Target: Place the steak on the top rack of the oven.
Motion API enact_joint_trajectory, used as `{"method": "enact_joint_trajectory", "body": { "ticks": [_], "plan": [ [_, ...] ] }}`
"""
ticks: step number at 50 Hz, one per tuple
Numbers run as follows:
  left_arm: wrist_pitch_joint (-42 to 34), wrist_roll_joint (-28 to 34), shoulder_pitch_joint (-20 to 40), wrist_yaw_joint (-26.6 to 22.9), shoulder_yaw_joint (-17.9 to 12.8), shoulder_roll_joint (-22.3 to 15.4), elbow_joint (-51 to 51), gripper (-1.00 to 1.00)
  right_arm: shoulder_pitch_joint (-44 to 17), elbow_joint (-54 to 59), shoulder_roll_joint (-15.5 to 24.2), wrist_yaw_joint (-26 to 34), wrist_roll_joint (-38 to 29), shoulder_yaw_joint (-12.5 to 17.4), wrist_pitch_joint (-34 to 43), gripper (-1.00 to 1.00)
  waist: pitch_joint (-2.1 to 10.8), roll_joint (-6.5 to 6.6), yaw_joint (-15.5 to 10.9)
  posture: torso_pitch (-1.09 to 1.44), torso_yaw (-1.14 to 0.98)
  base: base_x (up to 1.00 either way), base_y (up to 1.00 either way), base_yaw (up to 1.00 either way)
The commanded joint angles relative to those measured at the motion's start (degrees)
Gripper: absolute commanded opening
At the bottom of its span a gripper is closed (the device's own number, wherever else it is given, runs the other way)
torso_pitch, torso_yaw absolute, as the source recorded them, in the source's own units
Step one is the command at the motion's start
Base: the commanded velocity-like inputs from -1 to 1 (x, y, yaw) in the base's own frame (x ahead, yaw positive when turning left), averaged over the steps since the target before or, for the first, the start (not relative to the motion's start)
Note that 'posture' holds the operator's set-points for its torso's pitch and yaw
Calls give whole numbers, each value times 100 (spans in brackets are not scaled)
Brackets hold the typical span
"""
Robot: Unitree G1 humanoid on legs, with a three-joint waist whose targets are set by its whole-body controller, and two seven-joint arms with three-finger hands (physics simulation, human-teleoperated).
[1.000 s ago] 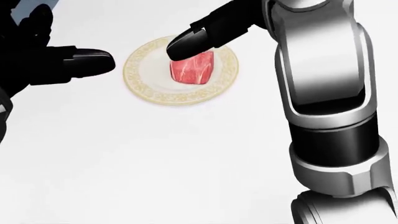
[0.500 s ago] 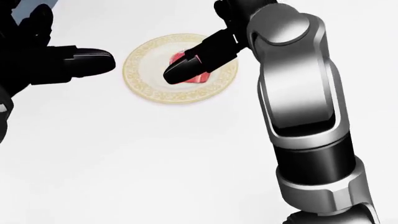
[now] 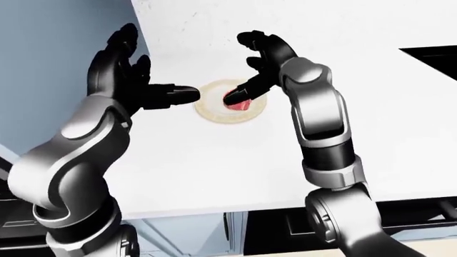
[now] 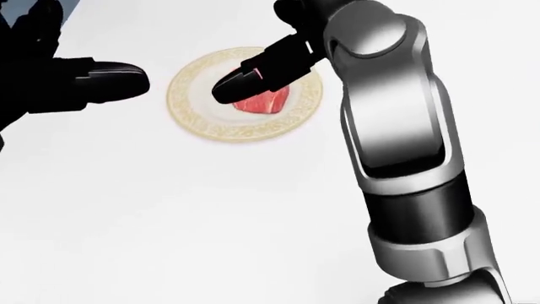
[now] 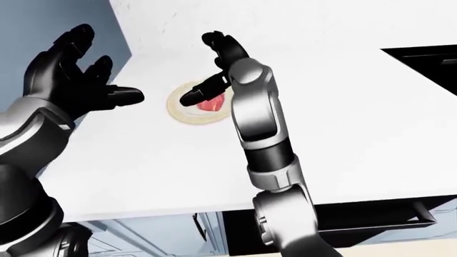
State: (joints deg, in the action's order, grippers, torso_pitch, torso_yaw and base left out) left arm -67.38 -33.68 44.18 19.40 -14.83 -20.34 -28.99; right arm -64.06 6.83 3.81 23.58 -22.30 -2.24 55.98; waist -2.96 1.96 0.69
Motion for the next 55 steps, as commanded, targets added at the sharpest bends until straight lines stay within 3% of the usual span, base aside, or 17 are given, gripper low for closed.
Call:
{"method": "enact_joint_trajectory", "body": {
  "ticks": [1, 2, 5, 23, 55],
  "plan": [
    [402, 105, 124, -77, 28, -73, 104, 100, -295, 52, -20, -85, -31, 43, -247, 68, 147, 17, -6, 0, 0, 0, 0, 0],
    [425, 118, 122, -103, 21, -79, 134, 100, -316, 134, -36, -110, -39, 35, -301, 56, 152, 22, -4, 0, 0, 0, 0, 0],
    [487, 158, 98, -176, 23, -87, 196, 100, -355, 287, -75, -171, -60, 37, -401, 46, 173, 37, 3, 0, 0, 0, 0, 0],
    [333, 203, 267, -134, 60, 9, 173, 100, -107, 337, -102, -165, -470, -46, -835, 58, 172, 23, -1, 0, 0, 0, 0, 0],
    [318, 244, 217, -174, 76, 50, 129, 100, 113, 1424, -156, -983, -342, 91, -2025, 49, 199, 14, -3, 0, 0, 0, 0, 0]
  ]
}}
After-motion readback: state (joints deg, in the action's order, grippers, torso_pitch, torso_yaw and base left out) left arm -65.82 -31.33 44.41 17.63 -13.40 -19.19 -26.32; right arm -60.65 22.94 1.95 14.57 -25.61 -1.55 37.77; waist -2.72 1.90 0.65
